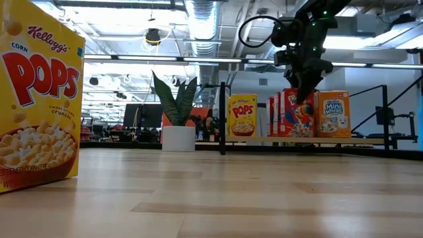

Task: Stack cereal on shelf
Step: Put the red cereal box on the shelf aligned with the red cereal boxes, then put the yellow cereal box on the shelf aligned with the yellow cereal boxes

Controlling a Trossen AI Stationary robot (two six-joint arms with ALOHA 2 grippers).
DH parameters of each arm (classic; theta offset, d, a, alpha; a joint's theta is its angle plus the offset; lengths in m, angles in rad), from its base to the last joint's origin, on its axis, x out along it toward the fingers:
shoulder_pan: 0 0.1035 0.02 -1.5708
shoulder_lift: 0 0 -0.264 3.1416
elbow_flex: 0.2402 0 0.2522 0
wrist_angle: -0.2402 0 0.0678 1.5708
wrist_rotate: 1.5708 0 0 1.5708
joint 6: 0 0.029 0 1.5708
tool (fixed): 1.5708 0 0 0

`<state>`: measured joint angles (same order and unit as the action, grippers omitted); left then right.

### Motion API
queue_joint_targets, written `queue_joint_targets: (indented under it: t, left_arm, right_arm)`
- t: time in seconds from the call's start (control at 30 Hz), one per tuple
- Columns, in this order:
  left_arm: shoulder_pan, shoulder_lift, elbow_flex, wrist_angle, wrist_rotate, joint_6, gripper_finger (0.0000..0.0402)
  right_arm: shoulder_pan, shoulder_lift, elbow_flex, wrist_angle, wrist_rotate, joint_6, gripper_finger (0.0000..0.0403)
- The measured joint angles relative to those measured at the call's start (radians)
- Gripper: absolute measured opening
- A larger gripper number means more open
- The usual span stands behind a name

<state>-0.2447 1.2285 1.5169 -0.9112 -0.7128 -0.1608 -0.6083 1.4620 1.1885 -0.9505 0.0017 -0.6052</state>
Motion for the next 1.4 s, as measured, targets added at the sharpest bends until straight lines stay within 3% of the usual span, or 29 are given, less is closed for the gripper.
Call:
queue_joint_targets:
  t: [0.3, 0.53, 0.77, 0.97, 1.17, 1.4]
  left_arm:
    - [0.000, 0.000, 0.000, 0.000, 0.034, -0.009, 0.0286]
    - [0.000, 0.000, 0.000, 0.000, 0.039, -0.011, 0.0286]
    - [0.000, 0.000, 0.000, 0.000, 0.053, -0.012, 0.0286]
    - [0.000, 0.000, 0.000, 0.000, 0.059, -0.024, 0.0286]
    - [-0.001, 0.000, 0.000, -0.020, 0.162, -0.031, 0.0286]
    - [-0.116, 0.007, -0.008, -0.121, 0.507, -0.320, 0.0286]
  right_arm:
    - [0.011, -0.001, 0.000, -0.029, 0.051, 0.034, 0.0259]
    - [0.040, -0.016, 0.001, -0.046, 0.059, 0.046, 0.0261]
    - [0.058, -0.055, 0.002, -0.046, 0.166, 0.060, 0.0261]
    - [0.058, -0.076, 0.027, -0.098, 0.186, 0.109, 0.0261]
    - [0.059, -0.077, 0.152, -0.159, 0.223, 0.159, 0.0261]
    - [0.124, -0.077, 0.329, -0.259, 0.199, 0.258, 0.0261]
